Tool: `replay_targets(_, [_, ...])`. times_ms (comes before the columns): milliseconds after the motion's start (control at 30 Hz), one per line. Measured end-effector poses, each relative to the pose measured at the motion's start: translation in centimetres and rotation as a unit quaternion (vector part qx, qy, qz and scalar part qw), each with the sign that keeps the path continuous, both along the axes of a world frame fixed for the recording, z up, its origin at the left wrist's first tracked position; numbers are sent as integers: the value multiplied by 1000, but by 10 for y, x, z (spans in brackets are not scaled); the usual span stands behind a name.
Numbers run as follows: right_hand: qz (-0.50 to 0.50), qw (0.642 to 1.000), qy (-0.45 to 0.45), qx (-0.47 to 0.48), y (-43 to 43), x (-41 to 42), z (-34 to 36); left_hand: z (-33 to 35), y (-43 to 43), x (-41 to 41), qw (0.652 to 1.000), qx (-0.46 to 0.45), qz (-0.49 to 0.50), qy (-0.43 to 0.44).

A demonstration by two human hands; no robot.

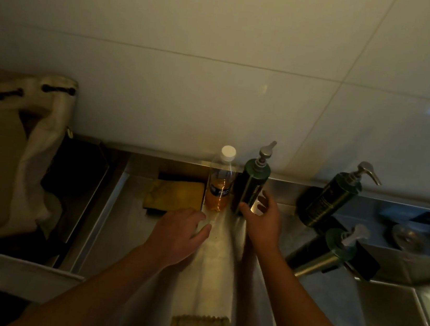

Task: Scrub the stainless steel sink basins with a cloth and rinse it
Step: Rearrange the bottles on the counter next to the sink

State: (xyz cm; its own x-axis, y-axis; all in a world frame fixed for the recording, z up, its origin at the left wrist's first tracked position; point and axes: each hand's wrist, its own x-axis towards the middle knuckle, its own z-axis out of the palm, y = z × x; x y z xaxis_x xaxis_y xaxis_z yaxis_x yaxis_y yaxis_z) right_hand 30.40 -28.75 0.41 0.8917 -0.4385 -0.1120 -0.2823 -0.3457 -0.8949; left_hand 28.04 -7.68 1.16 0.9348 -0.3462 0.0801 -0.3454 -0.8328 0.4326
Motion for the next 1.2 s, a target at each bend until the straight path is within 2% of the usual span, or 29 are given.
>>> replay_targets(167, [-7, 1000, 1, 26, -21, -56, -3, 1, -21, -25, 999, -30, -23, -28])
replay_targets(333, [12, 1000, 15, 21, -46, -130, -11, 17, -63, -60, 997, -40, -57, -14])
replay_targets(533, [-80, 996, 27, 10, -89, -177, -3, 33, -109, -77, 995, -40, -87, -34])
replay_targets(667, [-124, 992, 36, 20, -110, -175, 4, 37, -127, -74, 991, -26, -115, -59])
replay_targets(833, [-128, 991, 24, 43, -119, -159, 6, 34, -135, -66, 989, -42, -127, -65])
replay_targets(967, [-83, 995, 5, 59, -114, -141, 5, 25, -134, -54, 990, -47, -122, -48])
replay_targets(1200, [-33, 999, -7, 25, -97, -89, 8, 14, -105, -21, 995, -43, -87, 0])
